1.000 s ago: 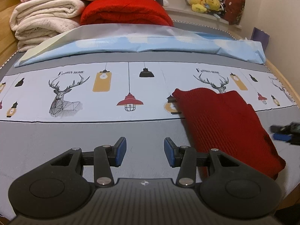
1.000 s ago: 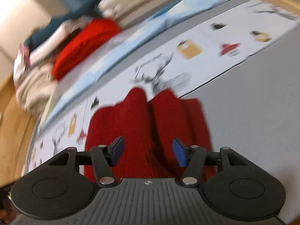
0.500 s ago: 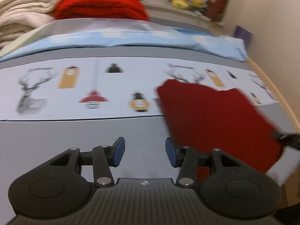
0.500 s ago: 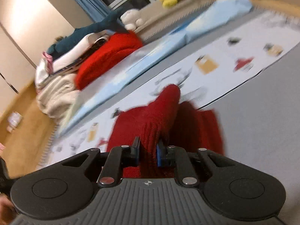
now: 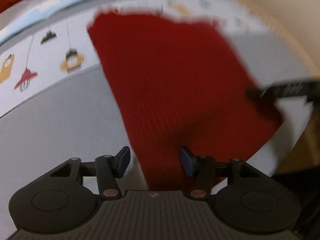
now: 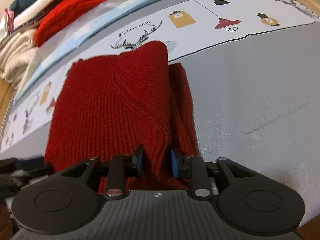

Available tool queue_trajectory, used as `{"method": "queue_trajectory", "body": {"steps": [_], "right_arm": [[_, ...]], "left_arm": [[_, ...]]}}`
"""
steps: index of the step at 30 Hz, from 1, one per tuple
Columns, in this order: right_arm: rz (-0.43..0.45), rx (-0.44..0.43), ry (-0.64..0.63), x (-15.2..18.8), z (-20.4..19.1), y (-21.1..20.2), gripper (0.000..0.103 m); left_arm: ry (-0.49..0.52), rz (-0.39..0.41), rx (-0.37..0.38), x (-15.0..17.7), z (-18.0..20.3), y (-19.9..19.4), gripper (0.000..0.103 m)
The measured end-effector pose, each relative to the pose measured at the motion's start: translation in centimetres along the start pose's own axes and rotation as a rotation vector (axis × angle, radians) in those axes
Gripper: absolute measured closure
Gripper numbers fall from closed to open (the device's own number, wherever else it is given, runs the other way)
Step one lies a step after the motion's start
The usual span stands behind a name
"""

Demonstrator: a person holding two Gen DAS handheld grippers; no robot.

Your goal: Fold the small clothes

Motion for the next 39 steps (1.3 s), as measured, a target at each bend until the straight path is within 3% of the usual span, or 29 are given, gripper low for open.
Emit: {"method": "queue_trajectory", "body": {"steps": [4,7,9,11,13,16,17,18,20,24,27,29,30,33,36,39], "right_arm": [[-0.022,-0.001,0.011,0.9,1.1,-0.3,0.067],[0.071,-0.048,0.04,0.1,1.0,-2.2,0.061],[0.181,-0.073,0.053,-0.6,1.1,-3.9,0.04],[0.211,-0.056,0.091,-1.2,1.6,-3.8,0.019],[0.154,-0.063,0.153,-1.8,2.3,-2.3,0.017],[0.019,-0.146,0.239,-2.1,3.2,0.8,0.018],[-0.004,-0.156,0.259,-2.2,3.4,1.5,0.017],[-0.017,-0.153,0.277,-2.2,3.7,2.0,0.013],[-0.023,-0.16,0.304,-2.4,4.0,2.4,0.012],[-0.044,-0.191,0.351,-2.4,4.6,3.4,0.007],[-0.051,-0.213,0.363,-2.4,4.4,3.9,0.006],[-0.048,-0.219,0.362,-2.4,4.2,4.0,0.012],[-0.041,-0.226,0.356,-2.4,4.0,3.9,0.025],[-0.002,-0.258,0.328,-2.7,3.1,3.2,0.051],[0.025,-0.243,0.295,-3.0,1.8,2.5,0.058],[0.056,-0.254,0.26,-3.4,0.0,2.3,0.061]], "left_arm": [[-0.085,-0.006,0.07,-0.4,-1.2,-0.6,0.035],[-0.153,0.035,0.154,-0.6,-2.5,-2.2,0.031],[-0.218,0.079,0.217,-1.1,-3.4,-3.2,0.02],[-0.302,0.107,0.255,-1.9,-4.7,-3.5,0.019],[-0.387,0.095,0.286,-2.7,-6.1,-2.8,0.019],[-0.468,0.057,0.326,-4.1,-8.2,-0.8,0.019],[-0.494,0.043,0.333,-4.5,-8.7,0.0,0.013],[-0.528,0.029,0.36,-4.6,-9.3,1.1,0.006],[-0.58,0.024,0.419,-5.2,-10.7,2.5,0.0],[-0.636,0.015,0.533,-5.6,-10.3,4.8,0.0],[-0.653,0.016,0.569,-6.1,-9.7,5.9,0.0],[-0.65,0.025,0.559,-6.3,-9.5,6.2,0.003],[-0.644,0.03,0.549,-6.4,-9.4,6.1,0.009],[-0.613,0.059,0.518,-6.6,-9.6,4.4,0.031],[-0.536,0.114,0.476,-6.9,-10.3,2.1,0.041],[-0.488,0.174,0.422,-6.9,-12.3,-0.6,0.044]]}}
Point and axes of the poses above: each gripper's, at about its wrist camera, not at the fingertips, and y roughly the way its jaws point, z to its right, x to its underside, the point moved 4 cm from there along y, roughly the way its jaws point, and after that the axes turned 8 degrees about -z, right-handed, at the moved point
